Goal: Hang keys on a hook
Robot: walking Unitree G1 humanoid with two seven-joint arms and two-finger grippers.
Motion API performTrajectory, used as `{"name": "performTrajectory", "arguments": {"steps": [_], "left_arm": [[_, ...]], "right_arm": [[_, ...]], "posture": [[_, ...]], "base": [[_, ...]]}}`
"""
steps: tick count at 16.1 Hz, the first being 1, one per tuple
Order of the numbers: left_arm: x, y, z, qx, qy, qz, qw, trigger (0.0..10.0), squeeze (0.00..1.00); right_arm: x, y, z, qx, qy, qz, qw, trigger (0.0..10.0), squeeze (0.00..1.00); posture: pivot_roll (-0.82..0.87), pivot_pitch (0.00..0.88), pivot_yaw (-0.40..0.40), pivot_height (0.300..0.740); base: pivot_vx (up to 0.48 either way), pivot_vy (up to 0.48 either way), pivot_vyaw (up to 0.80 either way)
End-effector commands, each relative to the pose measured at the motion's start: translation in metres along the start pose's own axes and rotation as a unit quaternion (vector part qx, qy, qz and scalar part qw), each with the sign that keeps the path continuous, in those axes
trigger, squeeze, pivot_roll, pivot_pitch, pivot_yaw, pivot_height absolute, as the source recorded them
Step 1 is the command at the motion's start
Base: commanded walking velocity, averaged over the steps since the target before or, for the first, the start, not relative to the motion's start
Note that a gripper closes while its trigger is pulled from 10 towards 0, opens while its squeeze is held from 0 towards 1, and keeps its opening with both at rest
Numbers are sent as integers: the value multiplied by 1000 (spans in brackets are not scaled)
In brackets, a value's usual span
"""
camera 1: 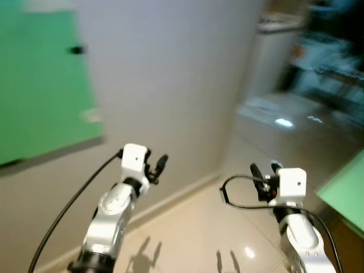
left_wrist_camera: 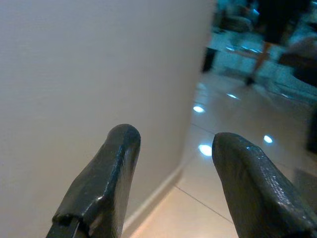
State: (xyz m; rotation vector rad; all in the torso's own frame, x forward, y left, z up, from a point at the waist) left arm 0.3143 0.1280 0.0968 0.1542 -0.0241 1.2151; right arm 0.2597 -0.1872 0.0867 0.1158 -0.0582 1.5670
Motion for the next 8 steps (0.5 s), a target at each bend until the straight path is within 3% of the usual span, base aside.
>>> {"name": "performTrajectory", "arguments": {"steps": [1, 8], "left_arm": [[-3, -6, 7, -13, -1, -4, 1000, 10000, 0], [-4, -15, 12, -30, 18, -15, 999, 10000, 0]], "right_arm": [[-6, 1, 4, -12, -1, -18, 1000, 10000, 0], [-10, 7, 3, -6, 12, -28, 1000, 10000, 0]], "posture": [[-134, 0, -18, 687], [-169, 0, -11, 687]], "base": [[0, 0, -625], [0, 0, -606]]}}
Point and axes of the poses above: a point about 5 cm out from each wrist's last joint towards the gripper, its own y axis pointing back from the gripper into the wrist, its own z axis along the axis of the wrist's last joint, x = y × z, the point moved 1 cm from there along -y, pointing out of the wrist towards the gripper, and after that the axes turned 9 degrees about -y, right-handed, at the moved point
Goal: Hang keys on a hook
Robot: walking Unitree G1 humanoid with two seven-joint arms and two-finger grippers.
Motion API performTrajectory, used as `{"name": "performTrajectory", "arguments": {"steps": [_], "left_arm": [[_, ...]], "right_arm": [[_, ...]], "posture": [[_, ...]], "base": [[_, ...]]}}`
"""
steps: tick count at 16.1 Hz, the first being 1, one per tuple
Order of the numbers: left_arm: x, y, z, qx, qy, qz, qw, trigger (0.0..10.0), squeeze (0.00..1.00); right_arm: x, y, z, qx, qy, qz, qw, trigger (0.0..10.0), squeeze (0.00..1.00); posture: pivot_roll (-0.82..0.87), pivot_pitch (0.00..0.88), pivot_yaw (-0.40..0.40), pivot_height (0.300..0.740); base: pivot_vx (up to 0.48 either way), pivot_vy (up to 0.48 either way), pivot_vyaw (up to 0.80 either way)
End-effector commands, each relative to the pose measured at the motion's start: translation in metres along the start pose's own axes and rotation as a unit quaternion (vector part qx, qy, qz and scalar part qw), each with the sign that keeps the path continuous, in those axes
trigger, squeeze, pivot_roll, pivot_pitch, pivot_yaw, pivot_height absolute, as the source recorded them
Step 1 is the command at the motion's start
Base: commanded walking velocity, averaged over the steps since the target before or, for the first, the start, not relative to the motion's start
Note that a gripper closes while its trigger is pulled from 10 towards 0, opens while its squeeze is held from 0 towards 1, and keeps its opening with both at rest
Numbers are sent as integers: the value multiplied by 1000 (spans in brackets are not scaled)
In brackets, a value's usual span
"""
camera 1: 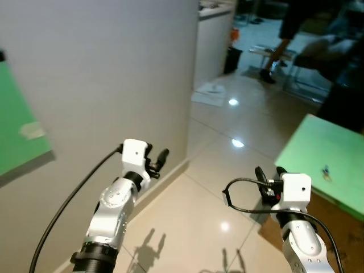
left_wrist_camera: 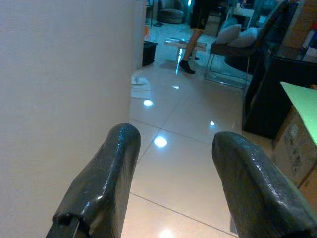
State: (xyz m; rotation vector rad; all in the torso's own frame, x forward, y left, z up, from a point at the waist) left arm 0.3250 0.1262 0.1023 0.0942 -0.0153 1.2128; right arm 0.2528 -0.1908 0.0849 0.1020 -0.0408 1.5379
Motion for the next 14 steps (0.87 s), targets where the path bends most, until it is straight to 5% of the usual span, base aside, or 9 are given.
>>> {"name": "performTrajectory", "arguments": {"steps": [1, 2, 3, 4, 6, 14], "left_arm": [[-7, -7, 7, -13, 16, -17, 1000, 10000, 0], [-8, -7, 10, -21, 24, -21, 999, 10000, 0], [-9, -7, 12, -24, 20, -26, 999, 10000, 0], [-10, -8, 13, -24, -1, -26, 999, 10000, 0], [-10, -6, 13, -30, -10, -25, 999, 10000, 0], [-9, 1, 15, -43, 11, -6, 999, 10000, 0]], "right_arm": [[-1, 0, 3, -1, 14, 13, 1000, 10000, 0], [1, -1, 1, 12, 38, 7, 999, 10000, 0], [2, -2, 0, 23, -3, 8, 1000, 10000, 424], [1, -2, 3, 17, -38, 19, 999, 10000, 392], [-7, -7, 3, 22, -32, -6, 999, 10000, 333], [4, -17, 9, -3, -2, 18, 1000, 10000, 298]], "posture": [[-172, 0, -15, 687], [-172, 0, -24, 687], [-170, 0, -28, 687], [-162, 0, -35, 692], [-142, 0, -42, 715], [-104, 0, -52, 740]], "base": [[0, 0, -694], [0, 0, 0], [0, 0, 0], [0, 0, 0], [0, 0, 0], [0, 0, 0]]}}
Point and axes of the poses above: a point about 5 cm out from each wrist's last joint towards the gripper, its own y axis pointing back from the gripper into the wrist, its own z axis along the axis of the wrist's last joint, x = y × z, the point moved 1 cm from there along -y, pointing out of the wrist towards the gripper, and after that the axes turned 9 degrees about -y, right-handed, at the moved point
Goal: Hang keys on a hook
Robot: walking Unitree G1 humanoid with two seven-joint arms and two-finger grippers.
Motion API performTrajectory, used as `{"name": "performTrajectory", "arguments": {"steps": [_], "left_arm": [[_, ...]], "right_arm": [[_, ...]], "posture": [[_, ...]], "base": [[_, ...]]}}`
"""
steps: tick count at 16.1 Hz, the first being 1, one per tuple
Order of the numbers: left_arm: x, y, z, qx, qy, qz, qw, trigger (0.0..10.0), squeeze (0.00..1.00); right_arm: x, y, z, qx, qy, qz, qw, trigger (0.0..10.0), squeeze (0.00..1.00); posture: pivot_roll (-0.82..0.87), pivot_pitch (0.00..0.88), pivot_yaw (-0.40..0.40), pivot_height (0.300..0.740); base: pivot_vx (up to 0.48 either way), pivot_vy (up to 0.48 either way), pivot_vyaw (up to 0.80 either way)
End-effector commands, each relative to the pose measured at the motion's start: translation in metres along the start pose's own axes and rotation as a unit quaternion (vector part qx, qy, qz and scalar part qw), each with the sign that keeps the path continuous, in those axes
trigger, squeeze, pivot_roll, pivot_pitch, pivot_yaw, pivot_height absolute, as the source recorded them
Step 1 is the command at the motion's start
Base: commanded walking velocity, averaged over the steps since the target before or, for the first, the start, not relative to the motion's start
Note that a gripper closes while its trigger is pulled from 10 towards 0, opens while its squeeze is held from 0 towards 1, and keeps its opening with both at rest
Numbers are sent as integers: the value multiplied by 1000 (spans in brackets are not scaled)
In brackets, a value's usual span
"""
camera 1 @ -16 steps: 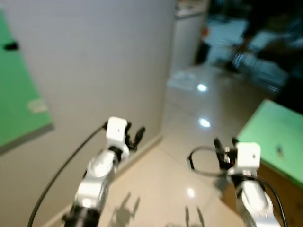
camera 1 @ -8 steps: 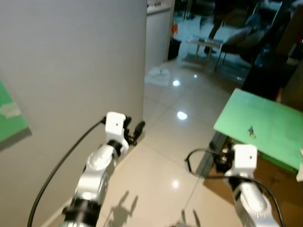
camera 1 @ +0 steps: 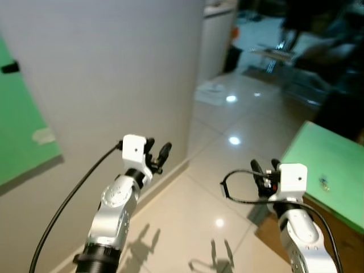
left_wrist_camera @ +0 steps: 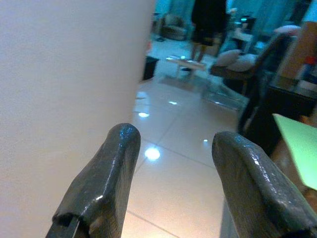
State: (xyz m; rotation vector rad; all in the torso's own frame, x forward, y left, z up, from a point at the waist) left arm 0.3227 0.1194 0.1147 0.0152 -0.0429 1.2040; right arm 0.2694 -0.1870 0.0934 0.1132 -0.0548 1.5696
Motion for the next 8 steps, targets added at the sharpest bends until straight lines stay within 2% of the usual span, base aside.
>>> {"name": "performTrajectory", "arguments": {"steps": [1, 2, 4, 6, 7, 8], "left_arm": [[-4, 0, 1, -3, 1, -3, 1000, 10000, 0], [-4, -1, 1, -1, 0, -1, 1000, 10000, 0], [0, -5, 2, 1, -7, -3, 1000, 10000, 0], [-1, -8, 4, 4, -11, -13, 1000, 10000, 0], [-5, -8, 1, 8, 16, -31, 999, 10000, 0], [-18, -4, -5, 13, 20, -51, 998, 10000, 0]], "right_arm": [[-1, -2, -1, 4, 4, -10, 1000, 10000, 247], [-1, -3, -2, 10, 1, -11, 1000, 10000, 247], [8, -10, 1, -5, -3, 5, 1000, 10000, 235], [6, -12, 5, -20, -17, -16, 1000, 10000, 216], [3, -11, 9, -29, -9, -27, 999, 10000, 220], [-3, -10, 10, -24, -15, -48, 998, 10000, 227]], "posture": [[-106, 0, -49, 740], [-107, 0, -46, 740], [-113, 0, -12, 740], [-135, 0, -4, 740], [-142, 0, -8, 740], [-151, 0, -12, 740]], "base": [[0, 0, 0], [0, 0, 0], [0, 0, -669], [0, 0, -616], [0, 0, -619], [0, 0, -613]]}}
Point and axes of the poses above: a point about 5 cm out from each wrist's last joint towards the gripper, its own y axis pointing back from the gripper into the wrist, its own z axis along the axis of the wrist's last joint, x = y × z, the point moved 1 cm from there along -y, pointing out of the wrist towards the gripper, and after that the axes turned 9 degrees about -y, right-handed, at the moved point
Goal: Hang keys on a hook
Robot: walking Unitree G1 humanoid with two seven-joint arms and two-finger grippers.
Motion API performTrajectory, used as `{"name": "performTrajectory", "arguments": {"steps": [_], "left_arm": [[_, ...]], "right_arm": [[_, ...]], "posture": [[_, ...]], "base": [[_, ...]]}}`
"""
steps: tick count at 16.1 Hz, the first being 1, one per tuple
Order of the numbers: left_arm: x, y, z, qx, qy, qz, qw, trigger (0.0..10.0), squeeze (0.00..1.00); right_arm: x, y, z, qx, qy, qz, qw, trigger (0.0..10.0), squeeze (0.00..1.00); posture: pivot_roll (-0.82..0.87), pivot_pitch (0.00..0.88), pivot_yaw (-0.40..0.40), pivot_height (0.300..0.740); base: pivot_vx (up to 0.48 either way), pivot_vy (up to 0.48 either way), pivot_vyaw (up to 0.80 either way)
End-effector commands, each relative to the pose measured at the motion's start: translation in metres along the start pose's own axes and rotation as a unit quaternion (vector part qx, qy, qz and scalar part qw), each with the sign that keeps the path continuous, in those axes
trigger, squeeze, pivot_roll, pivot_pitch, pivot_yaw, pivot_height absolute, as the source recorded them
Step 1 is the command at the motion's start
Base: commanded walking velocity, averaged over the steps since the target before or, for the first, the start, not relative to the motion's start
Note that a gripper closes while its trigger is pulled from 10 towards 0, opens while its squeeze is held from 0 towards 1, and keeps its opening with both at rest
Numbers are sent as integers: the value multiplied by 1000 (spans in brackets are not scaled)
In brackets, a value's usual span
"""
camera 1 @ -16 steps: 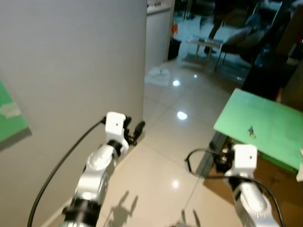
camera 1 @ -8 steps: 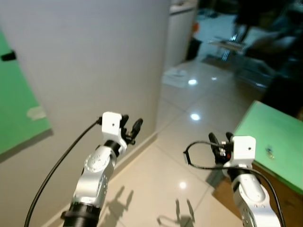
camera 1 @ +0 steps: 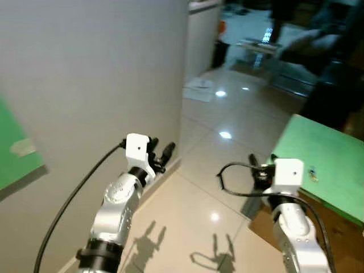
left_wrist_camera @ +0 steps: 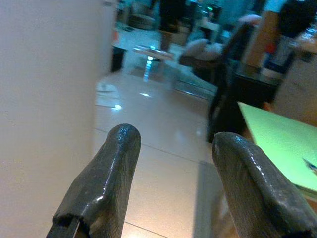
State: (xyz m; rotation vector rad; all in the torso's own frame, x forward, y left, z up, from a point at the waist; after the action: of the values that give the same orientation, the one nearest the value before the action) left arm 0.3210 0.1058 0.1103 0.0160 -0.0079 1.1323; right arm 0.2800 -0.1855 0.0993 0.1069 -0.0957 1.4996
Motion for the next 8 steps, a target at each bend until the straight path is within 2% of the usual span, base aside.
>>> {"name": "performTrajectory", "arguments": {"steps": [1, 3, 4, 5, 6, 7, 8], "left_arm": [[-14, 2, -6, 10, -14, -19, 1000, 10000, 0], [-14, 1, -9, 11, -3, -1, 1000, 10000, 0], [-9, -1, -8, 10, 5, 15, 1000, 10000, 0], [-12, -2, -6, 6, 1, 3, 1000, 10000, 0], [-21, 1, -7, 5, 1, -18, 1000, 10000, 0], [-22, 3, -9, 9, 1, -17, 1000, 10000, 0], [-17, 2, -8, 7, 15, 2, 1000, 10000, 0]], "right_arm": [[-8, 1, 5, -3, 14, -9, 1000, 10000, 227], [-11, 3, 1, 4, 37, 3, 999, 10000, 220], [-17, 3, -4, 13, 12, -18, 1000, 10000, 220], [-18, 3, -7, 17, -9, -32, 999, 10000, 220], [-19, 3, -10, 18, -12, -35, 999, 10000, 220], [-19, 5, -11, 18, -6, -33, 999, 10000, 220], [-19, 6, -12, 19, -2, -33, 999, 10000, 220]], "posture": [[-153, 0, -21, 740], [-144, 0, -33, 740], [-138, 0, -37, 740], [-132, 0, -35, 740], [-134, 0, -29, 740], [-133, 0, -26, 740], [-134, 0, -27, 740]], "base": [[0, 0, -600], [0, 0, -591], [0, 0, -606], [0, 0, -619], [0, 0, -638], [0, 0, -644], [0, 0, -644]]}}
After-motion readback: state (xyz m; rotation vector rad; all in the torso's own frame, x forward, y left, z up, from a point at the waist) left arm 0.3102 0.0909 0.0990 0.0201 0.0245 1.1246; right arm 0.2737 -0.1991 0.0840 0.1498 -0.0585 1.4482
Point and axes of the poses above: a point about 5 cm out from each wrist's last joint towards the gripper, its own y axis pointing back from the gripper into the wrist, its own z axis along the axis of the wrist's last joint, x = y × z, the point moved 1 cm from there along -y, pointing out of the wrist towards the gripper, and after that the axes turned 9 degrees about -y, right-handed, at the moved point
